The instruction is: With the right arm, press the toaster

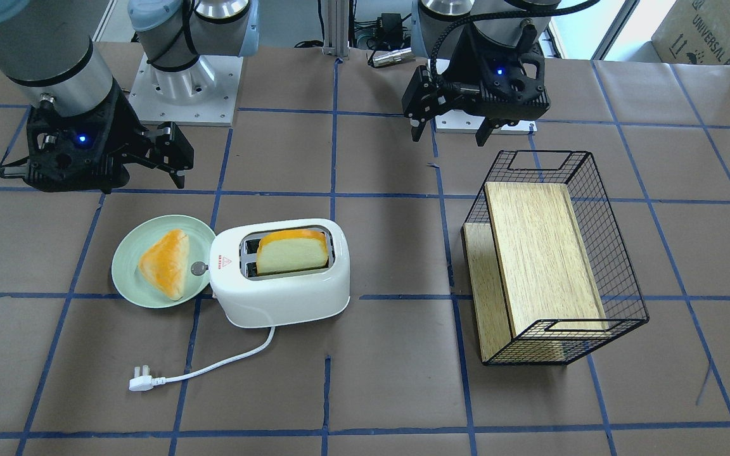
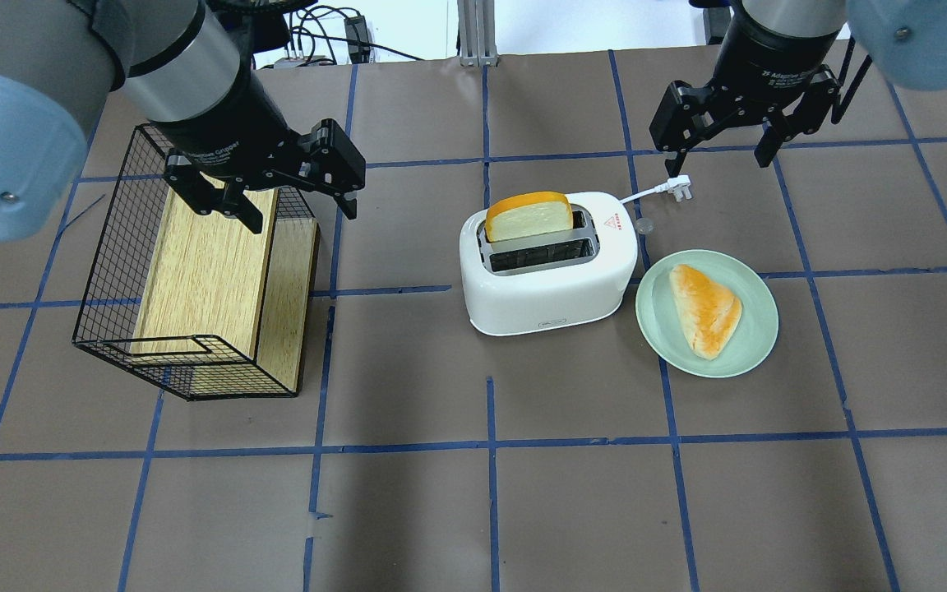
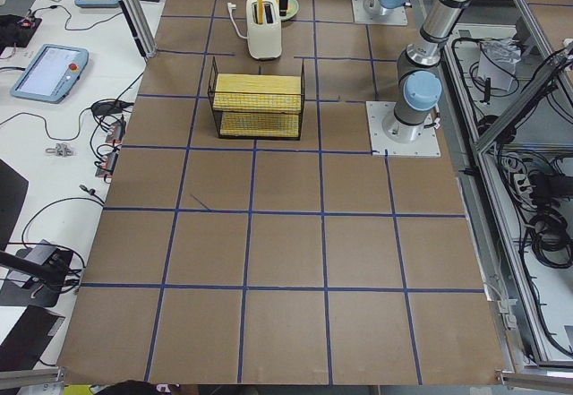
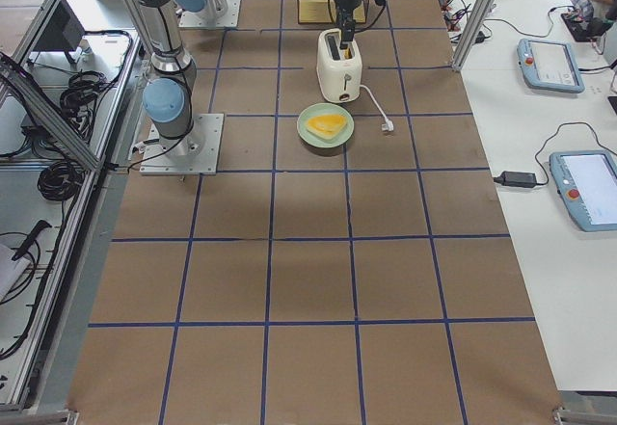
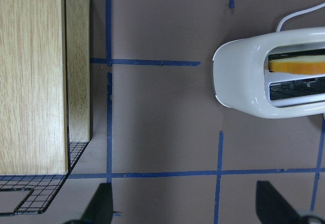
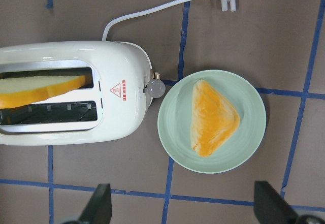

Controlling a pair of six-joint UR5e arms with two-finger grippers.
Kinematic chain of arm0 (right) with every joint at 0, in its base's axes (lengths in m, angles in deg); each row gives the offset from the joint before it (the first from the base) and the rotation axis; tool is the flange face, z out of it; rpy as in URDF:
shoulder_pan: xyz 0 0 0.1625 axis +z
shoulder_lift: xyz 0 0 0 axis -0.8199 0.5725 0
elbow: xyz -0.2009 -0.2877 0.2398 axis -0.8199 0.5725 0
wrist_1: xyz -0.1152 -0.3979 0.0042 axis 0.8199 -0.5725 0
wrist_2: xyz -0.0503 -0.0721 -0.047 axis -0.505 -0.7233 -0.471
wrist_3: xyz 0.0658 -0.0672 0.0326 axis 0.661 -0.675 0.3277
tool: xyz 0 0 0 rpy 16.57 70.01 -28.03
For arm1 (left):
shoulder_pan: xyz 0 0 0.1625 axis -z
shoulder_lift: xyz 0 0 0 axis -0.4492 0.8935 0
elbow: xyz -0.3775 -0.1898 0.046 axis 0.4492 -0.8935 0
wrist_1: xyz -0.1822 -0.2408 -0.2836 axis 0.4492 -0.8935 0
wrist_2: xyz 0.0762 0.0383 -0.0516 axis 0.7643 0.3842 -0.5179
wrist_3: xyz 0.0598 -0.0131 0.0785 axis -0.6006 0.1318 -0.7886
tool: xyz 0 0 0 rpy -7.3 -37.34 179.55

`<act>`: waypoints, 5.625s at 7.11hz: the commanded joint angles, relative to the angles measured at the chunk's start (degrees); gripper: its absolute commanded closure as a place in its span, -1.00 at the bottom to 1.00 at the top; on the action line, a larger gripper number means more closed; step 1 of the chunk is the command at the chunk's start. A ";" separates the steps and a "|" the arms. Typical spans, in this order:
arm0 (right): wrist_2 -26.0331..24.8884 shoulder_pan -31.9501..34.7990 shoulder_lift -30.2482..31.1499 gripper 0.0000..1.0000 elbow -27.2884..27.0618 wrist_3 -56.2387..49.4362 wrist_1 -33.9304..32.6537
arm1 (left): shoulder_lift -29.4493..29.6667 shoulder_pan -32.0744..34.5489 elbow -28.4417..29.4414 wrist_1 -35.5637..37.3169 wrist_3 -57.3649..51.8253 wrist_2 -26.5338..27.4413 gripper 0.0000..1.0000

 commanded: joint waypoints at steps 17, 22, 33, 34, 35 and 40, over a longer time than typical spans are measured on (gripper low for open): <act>-0.06 1.03 -8.05 0.83 -12.28 -84.87 -25.14 | 0.00 0.00 0.00 0.00 0.00 0.00 -1.00; -0.23 2.87 -9.38 0.83 -14.31 -80.91 -28.68 | 0.00 0.00 0.00 0.00 0.00 0.00 -1.00; -0.76 2.53 -11.84 0.83 -20.46 -82.23 -37.12 | 0.00 0.00 0.00 0.00 0.00 0.00 -1.00; -0.85 2.61 -11.32 0.82 -20.47 -82.05 -37.13 | 0.00 0.00 0.00 0.00 0.00 0.00 -1.00; -1.02 2.62 -11.06 0.82 -19.77 -82.22 -36.78 | 0.00 0.00 0.00 0.00 0.00 0.00 -1.00; -1.11 2.62 -2.71 0.80 -3.99 -69.49 -10.74 | 0.00 0.00 0.00 0.00 0.00 0.00 -1.00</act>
